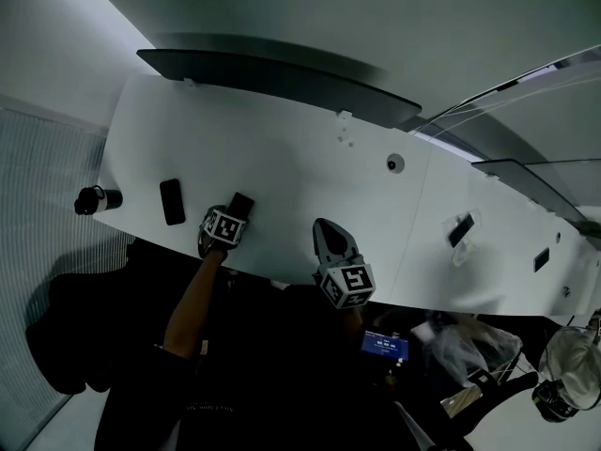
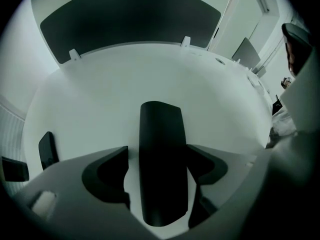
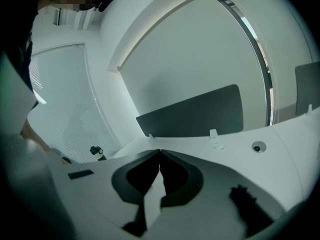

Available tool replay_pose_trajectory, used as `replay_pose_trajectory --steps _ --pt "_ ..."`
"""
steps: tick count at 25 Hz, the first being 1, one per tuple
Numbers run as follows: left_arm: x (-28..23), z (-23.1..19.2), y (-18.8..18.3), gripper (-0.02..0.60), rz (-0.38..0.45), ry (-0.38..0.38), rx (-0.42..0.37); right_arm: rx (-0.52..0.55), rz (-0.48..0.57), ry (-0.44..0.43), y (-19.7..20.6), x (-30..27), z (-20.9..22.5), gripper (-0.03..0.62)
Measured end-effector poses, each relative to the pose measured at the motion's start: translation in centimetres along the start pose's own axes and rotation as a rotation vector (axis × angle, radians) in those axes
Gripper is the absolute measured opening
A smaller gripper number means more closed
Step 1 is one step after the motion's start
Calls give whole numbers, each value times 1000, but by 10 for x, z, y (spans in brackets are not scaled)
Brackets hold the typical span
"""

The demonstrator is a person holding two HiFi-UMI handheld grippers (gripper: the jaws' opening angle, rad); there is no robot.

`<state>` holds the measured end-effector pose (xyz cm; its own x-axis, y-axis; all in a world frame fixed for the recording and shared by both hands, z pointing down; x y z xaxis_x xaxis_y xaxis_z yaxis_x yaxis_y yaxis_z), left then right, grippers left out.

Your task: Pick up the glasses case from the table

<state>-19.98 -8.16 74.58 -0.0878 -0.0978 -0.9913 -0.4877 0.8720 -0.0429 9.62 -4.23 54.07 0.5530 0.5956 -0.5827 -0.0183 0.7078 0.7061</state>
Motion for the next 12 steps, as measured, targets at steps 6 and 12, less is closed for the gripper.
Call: replay_pose_trajectory --steps 6,12 --pt "-4 14 2 302 -16 -34 -59 -4 6 -3 -2 -3 0 8" --pt "-5 14 5 298 13 -28 -63 -1 9 4 -6 -2 2 8"
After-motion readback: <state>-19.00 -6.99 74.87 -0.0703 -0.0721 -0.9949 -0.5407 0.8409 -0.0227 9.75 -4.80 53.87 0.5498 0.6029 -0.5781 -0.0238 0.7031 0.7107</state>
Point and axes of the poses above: the fingertips, and each gripper's own axes: x backward along the fingers, z to its right, y out of its underside, the point moved 9 cm from there along x, backward along the fingers, and after that the axes turned 14 degrees about -z, right-handed, at the moved point
